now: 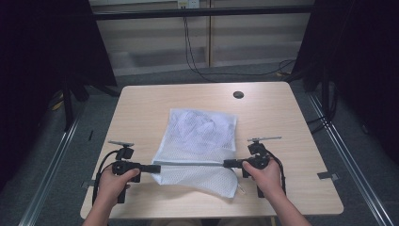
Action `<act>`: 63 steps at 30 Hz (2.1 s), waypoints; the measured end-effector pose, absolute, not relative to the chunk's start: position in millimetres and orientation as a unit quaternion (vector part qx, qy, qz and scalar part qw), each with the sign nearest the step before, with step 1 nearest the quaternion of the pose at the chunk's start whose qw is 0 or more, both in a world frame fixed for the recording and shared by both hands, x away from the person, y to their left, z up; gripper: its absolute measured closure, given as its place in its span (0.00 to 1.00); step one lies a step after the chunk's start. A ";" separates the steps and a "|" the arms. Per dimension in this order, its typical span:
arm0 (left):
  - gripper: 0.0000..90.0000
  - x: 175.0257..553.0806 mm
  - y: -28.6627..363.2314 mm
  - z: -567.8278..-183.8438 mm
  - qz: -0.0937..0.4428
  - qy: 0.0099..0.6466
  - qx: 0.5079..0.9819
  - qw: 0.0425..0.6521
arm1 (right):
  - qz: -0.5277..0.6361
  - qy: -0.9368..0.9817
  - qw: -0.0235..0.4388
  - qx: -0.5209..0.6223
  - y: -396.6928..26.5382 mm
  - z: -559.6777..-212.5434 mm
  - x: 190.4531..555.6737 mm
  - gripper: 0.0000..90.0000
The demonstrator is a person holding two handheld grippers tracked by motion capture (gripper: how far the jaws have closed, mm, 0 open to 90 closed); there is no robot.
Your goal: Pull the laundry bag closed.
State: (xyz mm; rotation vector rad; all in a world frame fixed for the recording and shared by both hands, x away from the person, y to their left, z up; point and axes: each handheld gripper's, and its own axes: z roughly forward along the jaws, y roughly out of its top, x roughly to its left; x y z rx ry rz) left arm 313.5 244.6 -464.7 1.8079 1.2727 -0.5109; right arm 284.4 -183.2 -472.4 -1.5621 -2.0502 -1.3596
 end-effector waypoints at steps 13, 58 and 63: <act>0.98 313.4 244.5 -464.5 -0.202 0.509 0.723 0.421 | -0.462 -0.699 0.112 -0.534 -187.3 -472.5 283.1 0.97; 0.98 312.2 247.2 -466.5 -0.204 0.512 0.723 0.415 | -0.457 -0.691 0.095 -0.552 -216.9 -475.5 275.4 0.97; 0.98 311.9 246.6 -466.4 -0.204 0.514 0.722 0.416 | -0.455 -0.693 0.095 -0.551 -217.6 -475.7 274.7 0.97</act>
